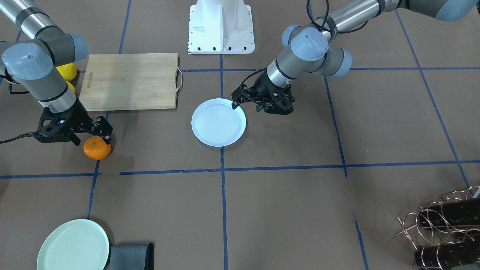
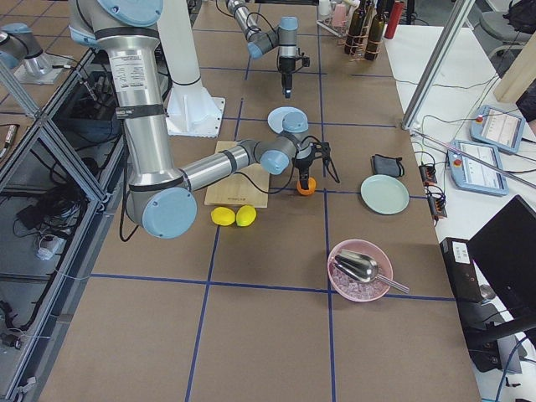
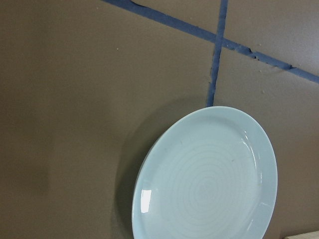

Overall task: Pick orange to plate
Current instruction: 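Reach the right gripper down to the orange and close on it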

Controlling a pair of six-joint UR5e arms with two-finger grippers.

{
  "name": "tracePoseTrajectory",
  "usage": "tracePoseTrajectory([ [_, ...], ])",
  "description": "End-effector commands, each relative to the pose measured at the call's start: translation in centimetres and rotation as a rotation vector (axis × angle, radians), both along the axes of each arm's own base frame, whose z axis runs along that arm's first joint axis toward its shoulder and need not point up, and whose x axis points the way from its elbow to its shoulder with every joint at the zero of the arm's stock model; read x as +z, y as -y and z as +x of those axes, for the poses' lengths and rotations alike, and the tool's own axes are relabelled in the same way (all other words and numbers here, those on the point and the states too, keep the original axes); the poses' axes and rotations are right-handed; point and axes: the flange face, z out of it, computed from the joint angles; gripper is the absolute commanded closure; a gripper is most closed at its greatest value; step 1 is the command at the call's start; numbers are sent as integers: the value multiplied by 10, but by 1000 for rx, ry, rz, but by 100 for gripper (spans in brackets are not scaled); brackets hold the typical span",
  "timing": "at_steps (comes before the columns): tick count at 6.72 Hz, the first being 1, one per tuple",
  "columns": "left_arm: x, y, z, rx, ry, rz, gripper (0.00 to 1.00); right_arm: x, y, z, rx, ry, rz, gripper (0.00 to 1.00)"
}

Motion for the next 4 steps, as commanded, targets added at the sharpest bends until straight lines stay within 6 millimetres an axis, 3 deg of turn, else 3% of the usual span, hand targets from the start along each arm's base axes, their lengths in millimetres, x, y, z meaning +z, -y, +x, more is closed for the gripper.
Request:
tracePoseTrajectory([
  [1,-1,0,0,0,-2,0,1,7,0,-7,3,-13,-5,0],
  [4,-1,0,-1,0,-3,0,1,13,-3,-12,2,-28,-6,0],
])
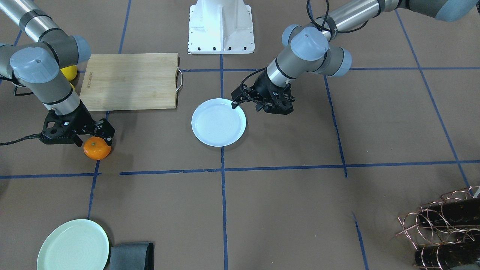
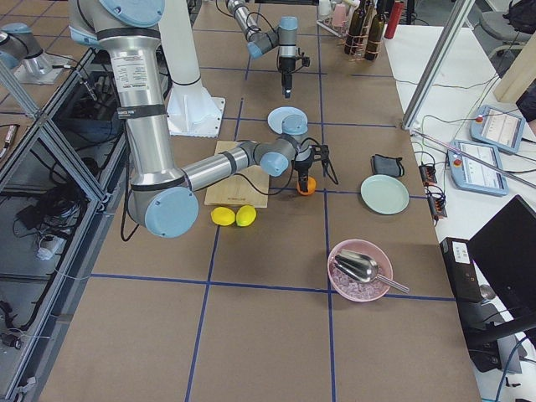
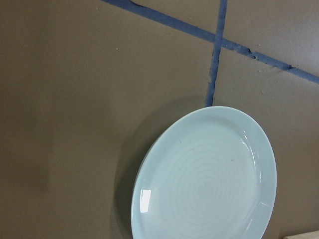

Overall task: Pick orange to plate
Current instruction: 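Reach the right gripper down to the orange and close on it, then carry the orange over the plate with the right gripper while the left releases it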

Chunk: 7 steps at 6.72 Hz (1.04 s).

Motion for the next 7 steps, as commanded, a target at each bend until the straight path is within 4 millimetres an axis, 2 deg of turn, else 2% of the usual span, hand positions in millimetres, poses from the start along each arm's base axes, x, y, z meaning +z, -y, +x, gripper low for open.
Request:
tracePoseTrajectory([
  [1,0,0,0,0,-1,0,1,9,-1,-6,1,-22,-3,0],
  [3,0,0,0,0,-1,0,1,18,-1,-15,-10,-35,-13,0],
  [4,0,0,0,0,1,0,1,12,5,-23,-8,-31,-10,13],
  [5,1,1,0,-6,2,1,1,8,7,-23,-2,-24,-6,60],
  [6,0,0,1,-15,3,7,1,1,6,-22,-5,-12,-1,100],
  [7,-13,-4,-7,-17,-23,22,1,-30,2,-18,-6,26,28,100],
])
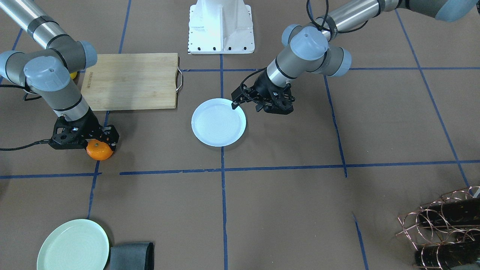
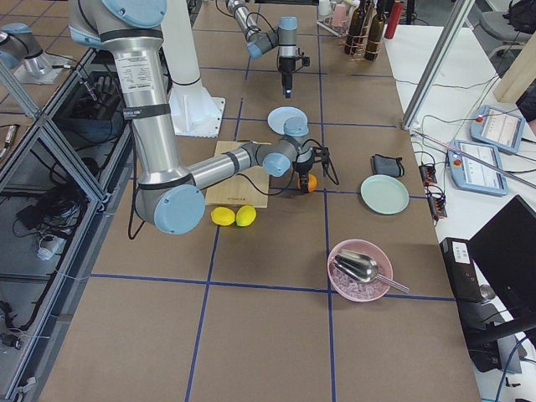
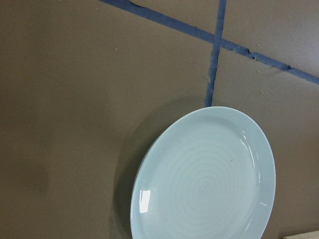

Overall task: Pick orange to plate
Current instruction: 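Carry the orange over the plate with the right gripper while the left releases it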

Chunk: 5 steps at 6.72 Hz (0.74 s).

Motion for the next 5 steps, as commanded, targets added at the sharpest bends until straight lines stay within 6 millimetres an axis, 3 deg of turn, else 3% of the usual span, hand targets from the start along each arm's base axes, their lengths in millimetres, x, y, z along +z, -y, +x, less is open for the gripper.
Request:
tracePoseTrajectory([
  [1,-39,-11,-31,-15,-78,51,1,-56,-11,1,37,85,-1,100],
  [2,-61,-17,-70,-37,-133,87,1,-104,-26,-47,58,169,-52,100],
  [3,-70,-23,-100,-54,-165,109,1,-151,-46,-92,92,218,-88,100],
  [4,-71,-20,-123,-57,-178,114,1,-193,-75,-142,96,229,-96,100],
  [5,-53,-9,-144,-34,-161,100,1,-219,-94,-171,110,244,-104,100],
])
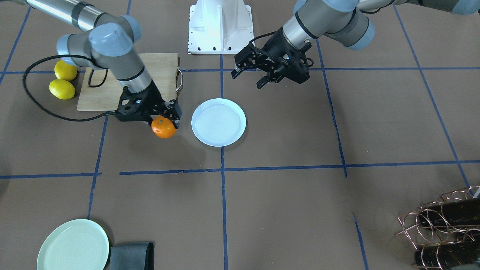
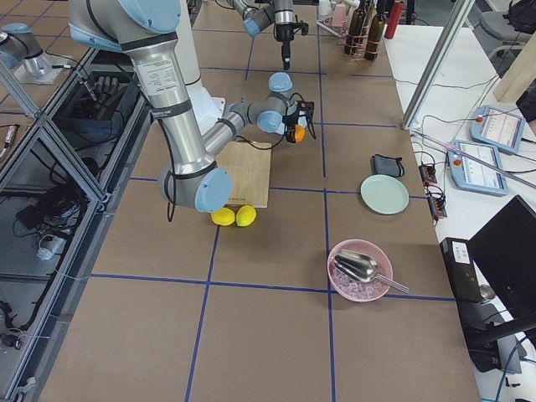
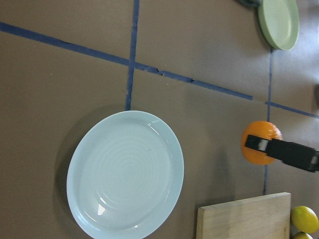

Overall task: Pick orange to plate
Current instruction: 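Carry the orange over the plate with the right gripper while the left releases it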

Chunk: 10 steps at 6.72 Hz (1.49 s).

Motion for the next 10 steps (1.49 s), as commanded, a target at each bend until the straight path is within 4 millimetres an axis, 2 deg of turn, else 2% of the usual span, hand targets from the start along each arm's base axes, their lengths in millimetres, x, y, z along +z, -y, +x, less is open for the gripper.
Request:
tracePoseTrajectory([
  [1,19,11,-32,19,12,-11,1,-50,-32,-70,15,20,-15,100],
  [2,20,12,-33,17,14,-13,1,-52,-25,-93,28,-2,-11,100],
  [3,21,12,-32,17,16,-15,1,-51,-21,-100,30,-11,-14,99],
  [4,23,12,-29,22,18,-17,1,-51,-21,-101,30,-13,-13,98],
  [5,23,11,-27,20,18,-18,1,-49,-22,-101,29,-16,-14,88],
  [9,23,11,-26,18,18,-22,1,-48,-15,-113,48,-41,-10,83],
  [10,23,11,-27,17,18,-22,1,-49,-16,-114,47,-39,-10,69],
])
